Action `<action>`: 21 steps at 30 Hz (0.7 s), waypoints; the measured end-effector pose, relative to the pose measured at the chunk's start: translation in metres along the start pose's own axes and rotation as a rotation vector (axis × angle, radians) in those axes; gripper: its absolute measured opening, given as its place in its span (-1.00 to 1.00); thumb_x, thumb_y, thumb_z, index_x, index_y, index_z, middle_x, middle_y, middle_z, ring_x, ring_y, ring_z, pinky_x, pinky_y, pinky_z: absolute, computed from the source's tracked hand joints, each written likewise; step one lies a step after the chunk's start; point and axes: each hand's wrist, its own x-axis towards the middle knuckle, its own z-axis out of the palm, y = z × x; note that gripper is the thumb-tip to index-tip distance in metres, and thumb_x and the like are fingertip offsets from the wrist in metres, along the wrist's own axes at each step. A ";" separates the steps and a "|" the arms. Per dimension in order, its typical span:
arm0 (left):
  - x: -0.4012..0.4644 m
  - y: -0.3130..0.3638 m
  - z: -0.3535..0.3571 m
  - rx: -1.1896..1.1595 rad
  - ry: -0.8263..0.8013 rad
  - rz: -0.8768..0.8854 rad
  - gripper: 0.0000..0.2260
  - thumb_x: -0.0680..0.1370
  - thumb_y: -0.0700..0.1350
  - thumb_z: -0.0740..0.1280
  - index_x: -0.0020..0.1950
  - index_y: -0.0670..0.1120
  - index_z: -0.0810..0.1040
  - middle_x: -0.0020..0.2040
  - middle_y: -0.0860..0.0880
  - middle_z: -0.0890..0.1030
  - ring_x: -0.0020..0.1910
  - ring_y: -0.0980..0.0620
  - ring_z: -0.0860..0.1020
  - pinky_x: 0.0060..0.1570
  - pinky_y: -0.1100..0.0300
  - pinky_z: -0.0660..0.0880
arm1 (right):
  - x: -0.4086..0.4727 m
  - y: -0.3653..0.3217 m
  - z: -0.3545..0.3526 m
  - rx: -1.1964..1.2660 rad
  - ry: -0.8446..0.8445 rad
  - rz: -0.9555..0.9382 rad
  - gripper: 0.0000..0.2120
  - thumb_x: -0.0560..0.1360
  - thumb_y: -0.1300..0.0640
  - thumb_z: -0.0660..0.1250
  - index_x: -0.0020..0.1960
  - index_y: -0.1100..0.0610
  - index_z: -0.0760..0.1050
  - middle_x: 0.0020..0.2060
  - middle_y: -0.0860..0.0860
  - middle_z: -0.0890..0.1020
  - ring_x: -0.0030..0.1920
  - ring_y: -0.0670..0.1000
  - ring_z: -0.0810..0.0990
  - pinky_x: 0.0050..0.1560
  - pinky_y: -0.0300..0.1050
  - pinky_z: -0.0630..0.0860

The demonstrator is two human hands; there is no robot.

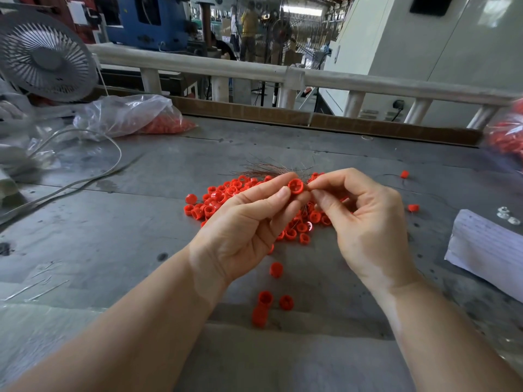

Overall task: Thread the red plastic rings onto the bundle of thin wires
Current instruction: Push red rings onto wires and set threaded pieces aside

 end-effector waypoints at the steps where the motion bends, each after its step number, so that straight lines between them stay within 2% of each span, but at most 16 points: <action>1: 0.000 0.000 0.000 0.021 0.003 0.005 -0.80 0.30 -0.30 0.31 -0.20 -0.16 0.71 -0.26 -0.11 0.68 -0.28 0.07 0.67 -0.29 0.32 0.58 | 0.000 0.000 0.000 0.001 -0.005 0.002 -0.87 0.45 0.29 0.37 -0.13 0.08 0.57 -0.25 -0.06 0.63 -0.23 -0.21 0.57 -0.18 -0.46 0.39; 9: 0.001 0.000 -0.002 0.021 -0.021 -0.003 -0.79 0.33 -0.29 0.30 -0.14 -0.20 0.70 -0.25 -0.14 0.67 -0.27 0.06 0.66 -0.26 0.31 0.58 | 0.000 0.001 0.000 -0.023 -0.008 0.000 -0.89 0.45 0.29 0.37 -0.14 0.09 0.57 -0.25 -0.06 0.63 -0.22 -0.20 0.57 -0.17 -0.46 0.39; 21: 0.001 -0.001 0.001 0.045 -0.009 0.015 -0.79 0.30 -0.30 0.30 -0.21 -0.16 0.71 -0.25 -0.11 0.68 -0.27 0.08 0.66 -0.28 0.34 0.58 | 0.000 -0.001 -0.002 -0.036 -0.026 0.005 -0.87 0.45 0.31 0.38 -0.14 0.10 0.58 -0.25 -0.05 0.62 -0.23 -0.19 0.56 -0.17 -0.46 0.38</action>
